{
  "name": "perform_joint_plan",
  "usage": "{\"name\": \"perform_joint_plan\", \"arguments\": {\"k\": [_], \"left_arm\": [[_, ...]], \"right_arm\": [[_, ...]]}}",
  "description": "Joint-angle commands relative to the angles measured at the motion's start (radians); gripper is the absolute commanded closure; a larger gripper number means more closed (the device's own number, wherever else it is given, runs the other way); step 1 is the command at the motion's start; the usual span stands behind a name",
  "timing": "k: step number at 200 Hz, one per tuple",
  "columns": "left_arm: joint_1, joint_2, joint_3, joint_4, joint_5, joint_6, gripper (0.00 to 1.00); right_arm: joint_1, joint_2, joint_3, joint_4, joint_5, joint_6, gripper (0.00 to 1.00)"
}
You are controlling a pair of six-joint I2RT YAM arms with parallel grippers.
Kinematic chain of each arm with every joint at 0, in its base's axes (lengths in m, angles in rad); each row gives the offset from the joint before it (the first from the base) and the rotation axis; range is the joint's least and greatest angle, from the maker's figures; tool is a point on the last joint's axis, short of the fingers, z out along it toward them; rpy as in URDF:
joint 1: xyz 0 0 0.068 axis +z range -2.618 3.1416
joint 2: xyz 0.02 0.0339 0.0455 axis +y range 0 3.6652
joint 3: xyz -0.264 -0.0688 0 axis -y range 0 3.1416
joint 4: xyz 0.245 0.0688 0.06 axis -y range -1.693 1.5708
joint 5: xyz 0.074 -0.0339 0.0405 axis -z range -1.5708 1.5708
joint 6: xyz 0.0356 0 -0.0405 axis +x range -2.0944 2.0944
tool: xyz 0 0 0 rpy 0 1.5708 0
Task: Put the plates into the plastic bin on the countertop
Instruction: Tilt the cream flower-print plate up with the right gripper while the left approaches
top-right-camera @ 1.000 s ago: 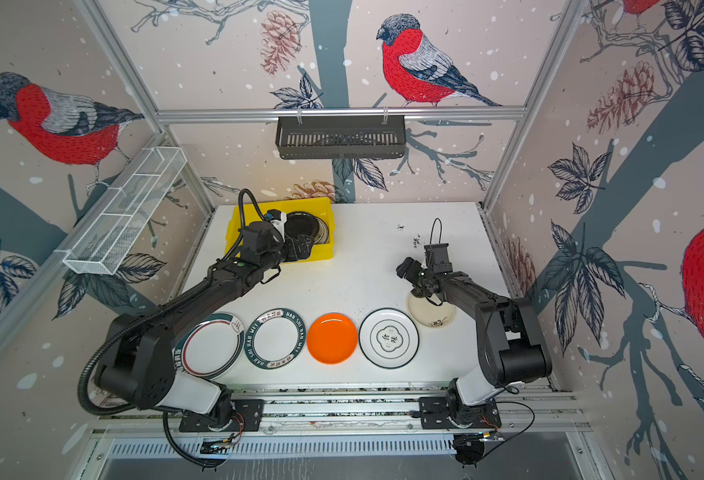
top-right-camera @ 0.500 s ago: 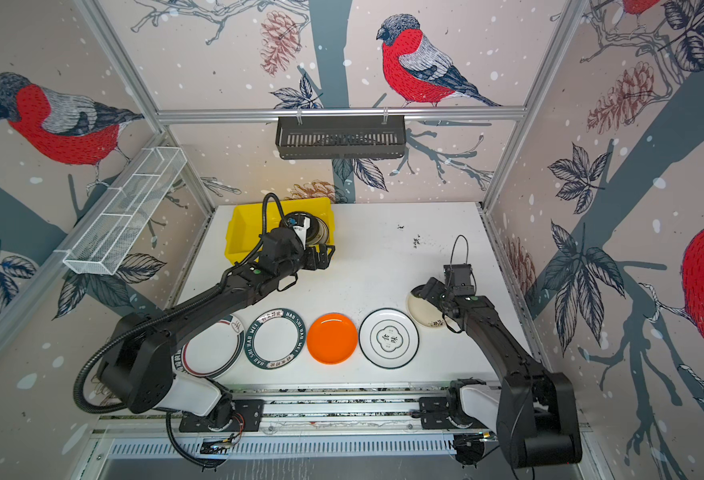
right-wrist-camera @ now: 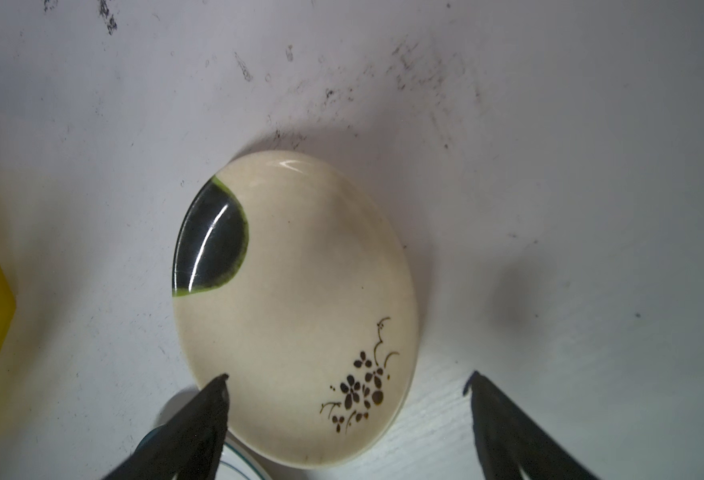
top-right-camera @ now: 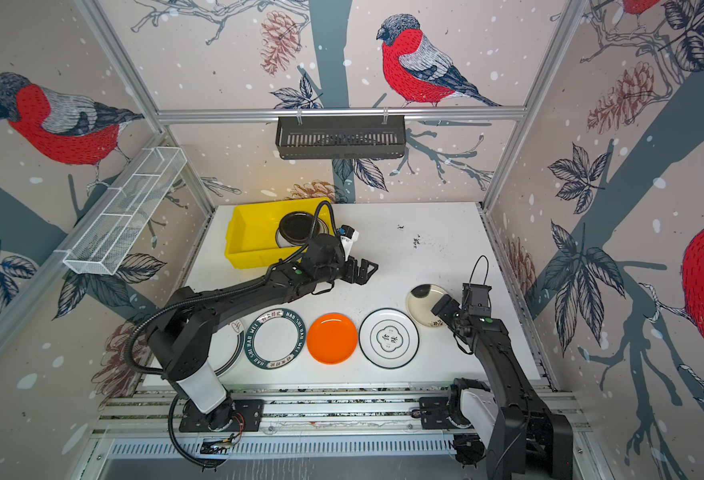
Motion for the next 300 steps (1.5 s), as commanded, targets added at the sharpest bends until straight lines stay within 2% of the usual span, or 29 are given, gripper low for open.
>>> {"name": "perform_joint_plan", "arguments": {"k": [1, 38, 62, 116, 152, 191, 207, 231, 267, 300], "left_arm": [[-0.004, 0.036, 0.027, 0.043, 0.06, -0.027, 0.03], [-0.004, 0.107, 0.078, 0.008, 0.094, -0.032, 0.03], [-0.003, 0.143, 0.095, 0.021, 0.155, -0.052, 0.02], [0.027, 0.214, 0.083, 0.142, 0.287, -0.159, 0.03], [0.079, 0.231, 0.018, 0.294, 0.383, -0.267, 0.03], [0.088, 0.233, -0.011, 0.339, 0.378, -0.311, 0.11], [0.092, 0.251, -0.003, 0.333, 0.378, -0.329, 0.19], [0.107, 0.271, -0.019, 0.372, 0.393, -0.372, 0.26], [0.115, 0.266, -0.044, 0.387, 0.359, -0.388, 0.3], [0.115, 0.302, -0.022, 0.395, 0.375, -0.4, 0.39]], "right_arm": [[-0.001, 0.031, -0.017, 0.085, -0.118, 0.004, 0.09], [0.001, 0.065, -0.018, 0.136, -0.132, 0.001, 0.1], [0.001, 0.098, -0.005, 0.172, -0.158, -0.018, 0.1], [0.011, 0.228, 0.069, 0.226, -0.182, -0.056, 0.11], [0.04, 0.329, 0.13, 0.293, -0.217, -0.061, 0.11], [0.108, 0.425, 0.201, 0.353, -0.235, -0.05, 0.11], [0.135, 0.466, 0.233, 0.375, -0.247, -0.049, 0.11], [0.152, 0.508, 0.246, 0.428, -0.305, -0.026, 0.11], [0.184, 0.463, 0.241, 0.427, -0.25, -0.047, 0.11], [0.188, 0.399, 0.194, 0.498, -0.295, -0.029, 0.1]]}}
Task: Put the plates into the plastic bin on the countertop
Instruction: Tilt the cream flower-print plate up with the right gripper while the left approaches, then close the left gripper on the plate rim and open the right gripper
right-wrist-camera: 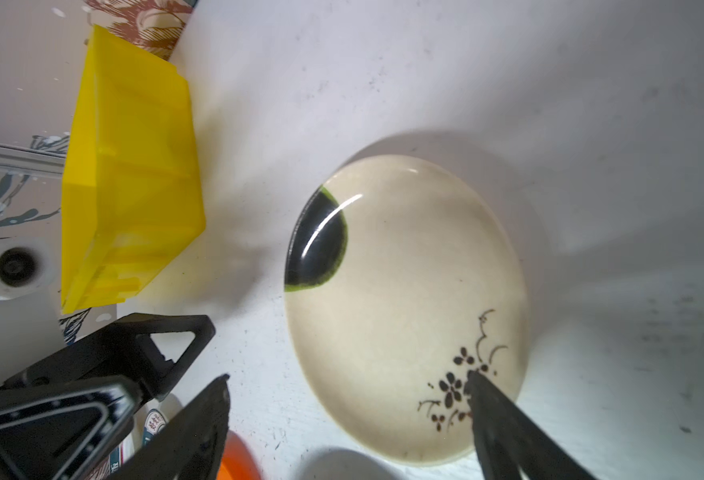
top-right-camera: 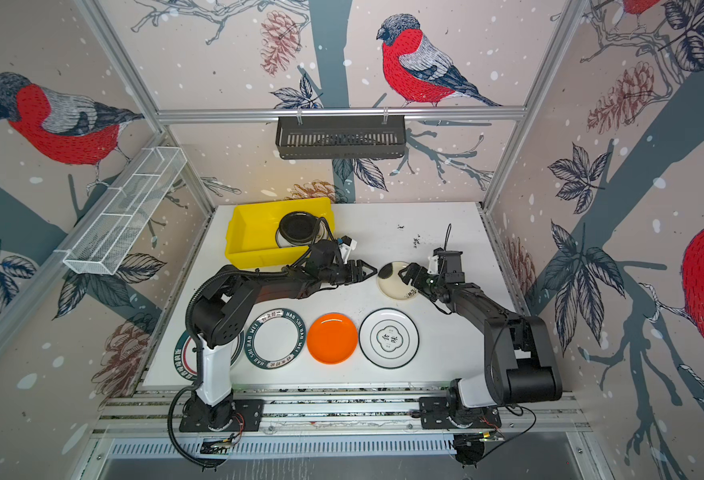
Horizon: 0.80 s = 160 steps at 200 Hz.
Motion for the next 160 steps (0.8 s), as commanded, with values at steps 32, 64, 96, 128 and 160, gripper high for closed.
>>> {"name": "perform_joint_plan", "arguments": {"k": [32, 64, 96, 128, 160], "left_arm": [[0.002, 0.049, 0.022, 0.08, 0.017, -0.056, 0.46], [0.002, 0.1, 0.063, 0.058, 0.044, -0.051, 0.49], [0.002, 0.131, 0.071, 0.071, 0.05, -0.07, 0.62], [0.001, 0.141, 0.08, 0.049, 0.025, -0.055, 0.61], [-0.003, 0.166, 0.099, 0.024, 0.017, -0.045, 0.61]], "right_arm": [[0.008, -0.072, -0.036, 0.032, 0.006, 0.016, 0.1], [0.009, -0.162, -0.057, -0.013, 0.046, 0.02, 0.09], [0.006, -0.289, -0.069, -0.072, 0.089, 0.021, 0.09], [0.002, -0.376, -0.091, -0.096, 0.102, 0.014, 0.08], [-0.009, -0.42, -0.104, -0.133, 0.116, 0.004, 0.08]]}}
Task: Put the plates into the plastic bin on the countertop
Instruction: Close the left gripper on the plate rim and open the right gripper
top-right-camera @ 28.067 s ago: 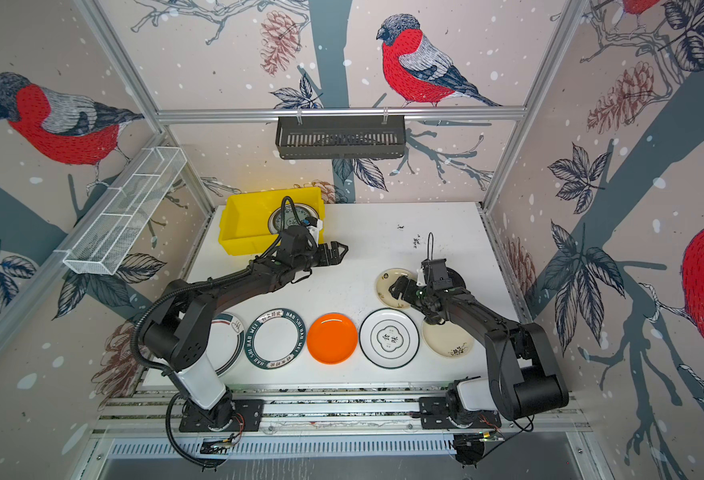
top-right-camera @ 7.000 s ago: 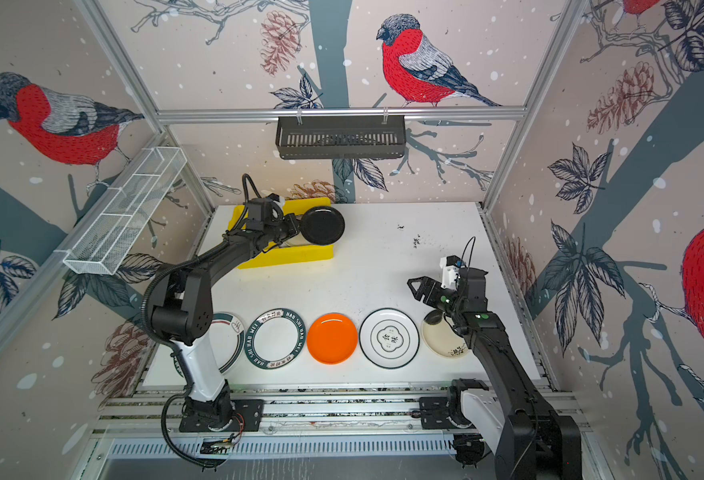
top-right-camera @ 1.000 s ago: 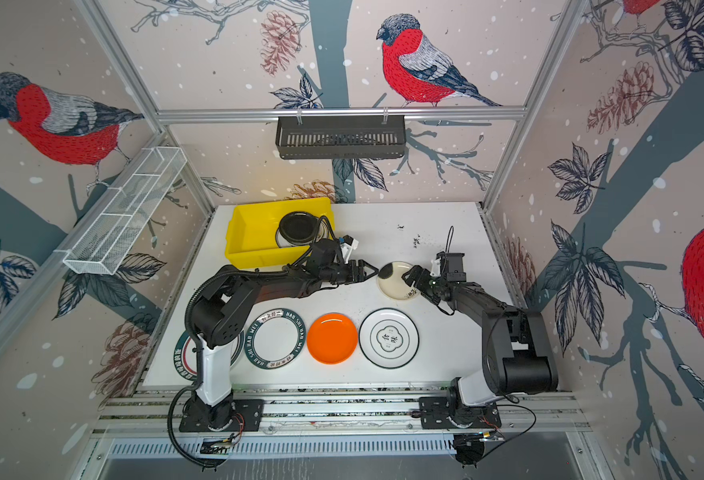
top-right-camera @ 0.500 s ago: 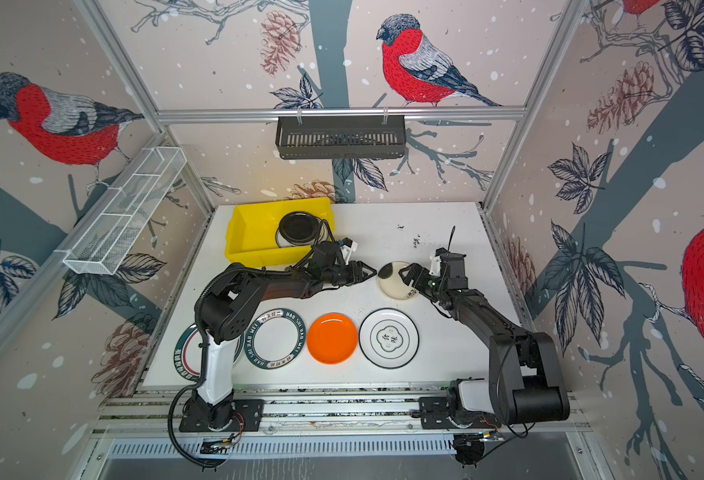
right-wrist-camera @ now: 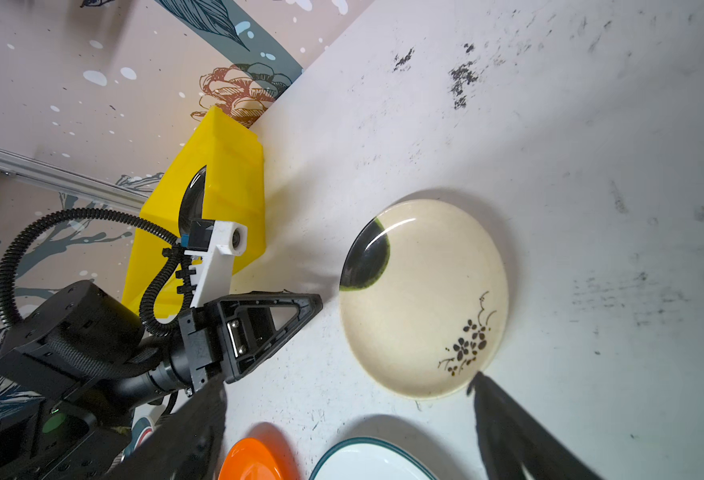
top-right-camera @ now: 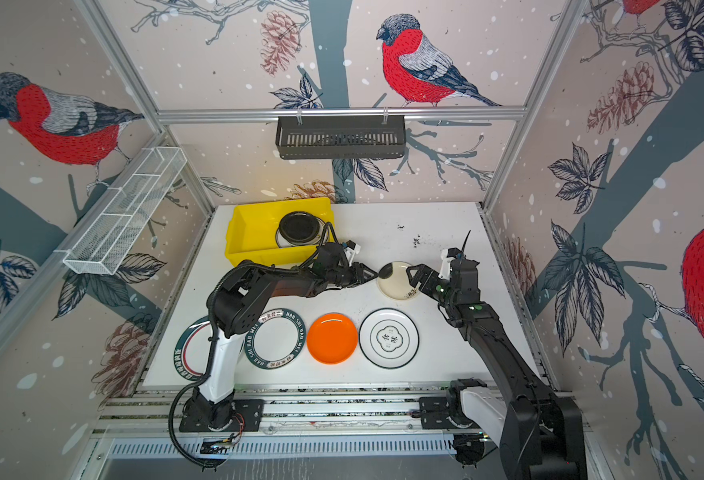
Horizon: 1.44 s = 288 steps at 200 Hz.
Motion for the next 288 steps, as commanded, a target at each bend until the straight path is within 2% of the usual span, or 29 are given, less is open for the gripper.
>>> {"name": "perform_joint_plan", "arguments": {"k": [1, 129, 131, 134, 156, 204, 237, 288], "left_arm": [[-0.004, 0.015, 0.016, 0.011, -0.009, 0.006, 0.61], [-0.065, 0.08, 0.164, -0.244, -0.175, 0.128, 0.62], [-0.066, 0.08, 0.166, -0.245, -0.176, 0.13, 0.69], [-0.066, 0.081, 0.168, -0.248, -0.179, 0.131, 0.72], [-0.071, 0.089, 0.184, -0.278, -0.205, 0.147, 0.8], [-0.089, 0.115, 0.238, -0.345, -0.254, 0.178, 0.83], [-0.094, 0.138, 0.265, -0.376, -0.272, 0.186, 0.96], [-0.094, 0.127, 0.269, -0.38, -0.274, 0.184, 1.0]], "right_arm": [[-0.006, -0.024, -0.006, -0.041, 0.028, -0.015, 0.08], [-0.022, -0.123, -0.036, -0.161, 0.103, -0.062, 0.07], [-0.022, -0.123, -0.037, -0.161, 0.104, -0.062, 0.07], [-0.022, -0.126, -0.038, -0.162, 0.104, -0.062, 0.07], [-0.024, -0.141, -0.049, -0.17, 0.115, -0.063, 0.05], [-0.031, -0.173, -0.074, -0.172, 0.13, -0.071, 0.04], [-0.037, -0.189, -0.087, -0.167, 0.136, -0.073, 0.04], [-0.049, -0.206, -0.094, -0.175, 0.128, -0.078, 0.04]]}}
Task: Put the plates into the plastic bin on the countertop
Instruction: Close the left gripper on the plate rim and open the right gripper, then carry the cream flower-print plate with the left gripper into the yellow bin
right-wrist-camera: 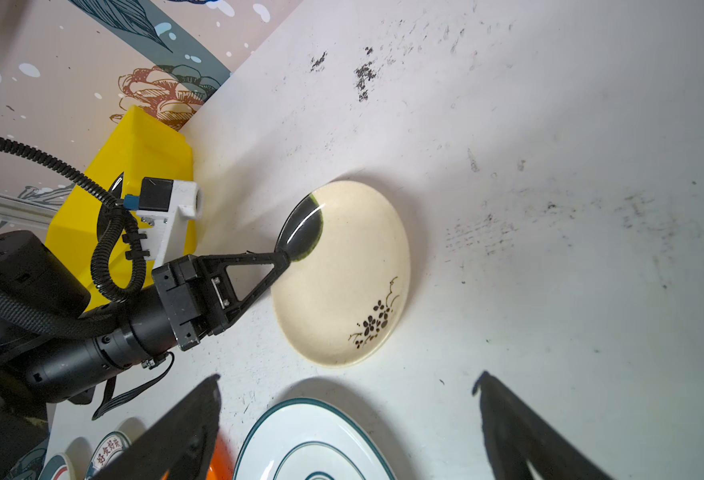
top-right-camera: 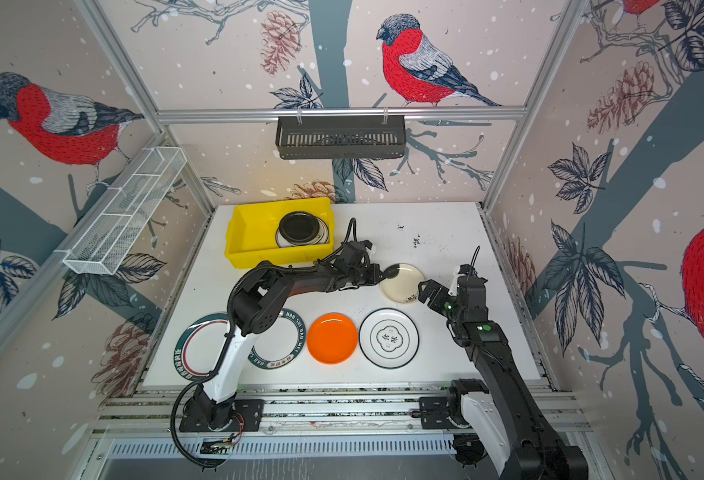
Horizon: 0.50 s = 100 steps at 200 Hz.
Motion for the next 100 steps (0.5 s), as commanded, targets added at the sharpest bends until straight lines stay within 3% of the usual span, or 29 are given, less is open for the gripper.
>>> {"name": "perform_joint_plan", "arguments": {"k": [1, 100], "left_arm": [[-0.001, -0.002, 0.001, -0.097, -0.045, 0.029, 1.0], [0.078, -0.112, 0.016, -0.093, 0.015, 0.024, 1.0]], "right_arm": [[-0.005, -0.008, 0.0, -0.004, 0.005, -0.022, 0.04], [-0.013, -0.018, -0.022, 0.04, -0.079, 0.008, 0.03]]}}
